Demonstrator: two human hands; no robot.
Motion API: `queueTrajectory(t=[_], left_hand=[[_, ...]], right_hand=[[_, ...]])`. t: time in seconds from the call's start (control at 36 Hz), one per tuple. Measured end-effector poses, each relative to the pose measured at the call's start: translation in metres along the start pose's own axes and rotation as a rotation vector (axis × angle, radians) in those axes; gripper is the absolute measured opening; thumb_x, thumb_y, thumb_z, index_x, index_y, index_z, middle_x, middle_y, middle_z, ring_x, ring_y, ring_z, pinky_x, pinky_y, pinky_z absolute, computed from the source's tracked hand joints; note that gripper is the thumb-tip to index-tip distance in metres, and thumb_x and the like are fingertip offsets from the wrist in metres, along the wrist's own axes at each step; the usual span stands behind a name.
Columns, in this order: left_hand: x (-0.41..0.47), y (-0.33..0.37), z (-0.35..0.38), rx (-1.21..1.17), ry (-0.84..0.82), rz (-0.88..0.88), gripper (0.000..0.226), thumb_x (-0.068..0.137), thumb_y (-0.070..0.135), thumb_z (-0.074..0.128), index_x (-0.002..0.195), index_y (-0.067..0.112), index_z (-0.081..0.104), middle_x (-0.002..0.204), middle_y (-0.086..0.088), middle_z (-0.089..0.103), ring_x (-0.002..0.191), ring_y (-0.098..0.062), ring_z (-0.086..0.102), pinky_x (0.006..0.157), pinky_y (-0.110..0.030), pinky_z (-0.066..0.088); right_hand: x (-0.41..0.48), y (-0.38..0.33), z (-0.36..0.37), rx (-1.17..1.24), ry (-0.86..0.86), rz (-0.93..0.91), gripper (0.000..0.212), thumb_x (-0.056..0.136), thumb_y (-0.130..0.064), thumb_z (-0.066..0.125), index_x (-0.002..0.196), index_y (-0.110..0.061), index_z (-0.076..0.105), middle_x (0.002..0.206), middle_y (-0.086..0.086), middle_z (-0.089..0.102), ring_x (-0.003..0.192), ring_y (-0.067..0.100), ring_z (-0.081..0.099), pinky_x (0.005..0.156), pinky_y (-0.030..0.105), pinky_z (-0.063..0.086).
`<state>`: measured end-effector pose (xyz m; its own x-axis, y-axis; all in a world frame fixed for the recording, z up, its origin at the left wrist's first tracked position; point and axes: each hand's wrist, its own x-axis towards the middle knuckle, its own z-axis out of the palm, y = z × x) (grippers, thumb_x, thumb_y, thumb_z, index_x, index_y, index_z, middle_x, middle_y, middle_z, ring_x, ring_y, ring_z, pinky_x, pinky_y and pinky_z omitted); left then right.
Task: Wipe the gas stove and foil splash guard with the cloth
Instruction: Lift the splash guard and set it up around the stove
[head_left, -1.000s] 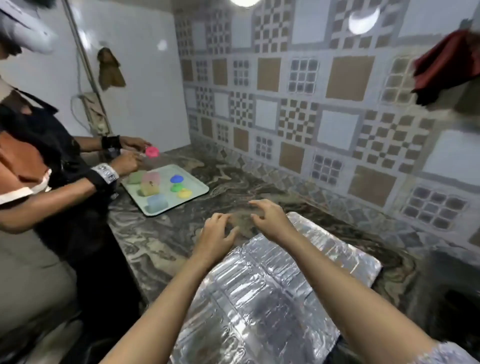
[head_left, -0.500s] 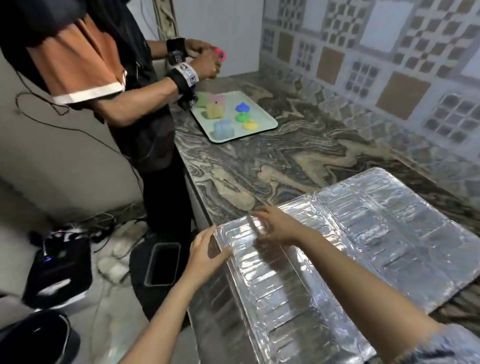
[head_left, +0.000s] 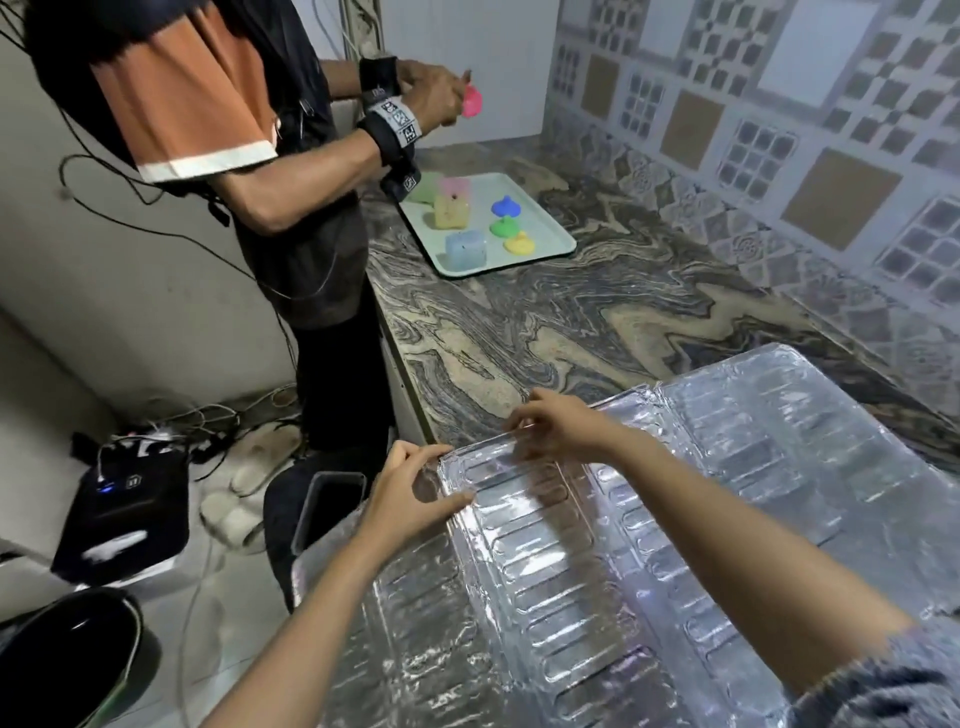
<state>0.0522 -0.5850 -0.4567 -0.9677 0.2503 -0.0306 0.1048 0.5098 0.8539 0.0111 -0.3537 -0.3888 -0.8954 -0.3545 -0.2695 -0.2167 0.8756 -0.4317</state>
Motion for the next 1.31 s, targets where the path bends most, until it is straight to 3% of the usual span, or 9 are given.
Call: queueTrajectory(t=[0.14,0.25,0.33,0.5,0.69,0.83,0.97,1.14,1.31], left_hand=[[0.018,0.037,-0.025,0.023,0.057,0.124,0.056,0.059,0.065,0.066,0.109,0.039,0.061,0.101,0.011,0.055,0.097,-0.006,0.054,0.086,-0.028,0.043],[0.030,0.090,-0.046,0.003,0.155,0.257,0.030,0.072,0.037,0.076,0.098,0.045,0.064,0.100,0.018,0.064,0.100,-0.005,0.058,0.094,-0.032,0.046],[0.036,0.128,-0.060,-0.029,0.259,0.355,0.024,0.068,0.048,0.072,0.090,0.049,0.064,0.089,0.027,0.061,0.092,-0.005,0.061,0.089,-0.032,0.049],[0.040,0.197,-0.077,-0.015,0.356,0.573,0.020,0.073,0.039,0.072,0.093,0.041,0.071,0.085,0.006,0.071,0.086,-0.015,0.065,0.082,-0.049,0.051],[0.025,0.222,-0.075,0.066,0.392,0.734,0.025,0.074,0.053,0.062,0.099,0.053,0.059,0.078,0.013,0.068,0.077,-0.018,0.064,0.074,-0.057,0.048],[0.015,0.223,-0.075,0.075,0.403,0.752,0.027,0.074,0.051,0.061,0.101,0.053,0.059,0.078,0.011,0.067,0.078,-0.020,0.061,0.075,-0.059,0.046],[0.007,0.223,-0.075,0.092,0.445,0.762,0.023,0.075,0.050,0.061,0.095,0.062,0.059,0.086,0.012,0.064,0.073,-0.019,0.058,0.069,-0.060,0.045],[-0.004,0.254,-0.057,0.198,0.517,0.760,0.028,0.077,0.051,0.054,0.095,0.037,0.071,0.071,0.008,0.062,0.074,-0.021,0.058,0.072,-0.052,0.041],[0.001,0.293,-0.036,0.273,0.563,0.831,0.024,0.081,0.040,0.055,0.099,0.035,0.070,0.081,0.008,0.065,0.080,-0.016,0.056,0.071,-0.040,0.034]], right_hand=[[-0.010,-0.010,-0.040,0.022,0.131,-0.050,0.031,0.080,-0.018,0.070,0.110,-0.023,0.067,0.104,0.008,0.053,0.095,0.024,0.055,0.090,0.036,0.047],[-0.027,-0.025,-0.087,-0.027,0.296,-0.081,0.032,0.079,-0.021,0.071,0.111,-0.023,0.067,0.091,0.003,0.046,0.083,0.017,0.049,0.080,0.028,0.044],[-0.046,-0.036,-0.121,-0.057,0.426,-0.140,0.029,0.078,-0.022,0.072,0.107,-0.022,0.070,0.088,0.000,0.046,0.081,0.017,0.051,0.079,0.029,0.043],[-0.103,-0.040,-0.178,-0.129,0.596,-0.258,0.022,0.083,-0.021,0.067,0.104,-0.026,0.071,0.090,0.001,0.056,0.074,0.010,0.054,0.071,0.026,0.044],[-0.166,-0.003,-0.192,-0.177,0.733,-0.177,0.020,0.086,-0.017,0.063,0.104,-0.020,0.072,0.090,0.002,0.067,0.078,0.021,0.062,0.073,0.043,0.053],[-0.199,0.014,-0.192,-0.241,0.774,-0.062,0.020,0.088,-0.019,0.061,0.104,-0.017,0.071,0.105,0.002,0.070,0.089,0.017,0.064,0.081,0.029,0.049],[-0.221,0.039,-0.199,-0.205,0.820,0.022,0.017,0.085,-0.020,0.064,0.100,-0.017,0.071,0.098,0.000,0.072,0.088,0.021,0.066,0.083,0.042,0.053],[-0.244,0.050,-0.205,-0.074,0.921,-0.041,0.015,0.085,-0.012,0.063,0.099,-0.010,0.070,0.091,-0.002,0.066,0.086,0.019,0.064,0.082,0.030,0.052],[-0.281,0.068,-0.222,-0.080,1.046,-0.061,0.017,0.085,-0.008,0.063,0.100,-0.005,0.070,0.090,-0.001,0.065,0.082,0.011,0.059,0.076,0.008,0.044]])
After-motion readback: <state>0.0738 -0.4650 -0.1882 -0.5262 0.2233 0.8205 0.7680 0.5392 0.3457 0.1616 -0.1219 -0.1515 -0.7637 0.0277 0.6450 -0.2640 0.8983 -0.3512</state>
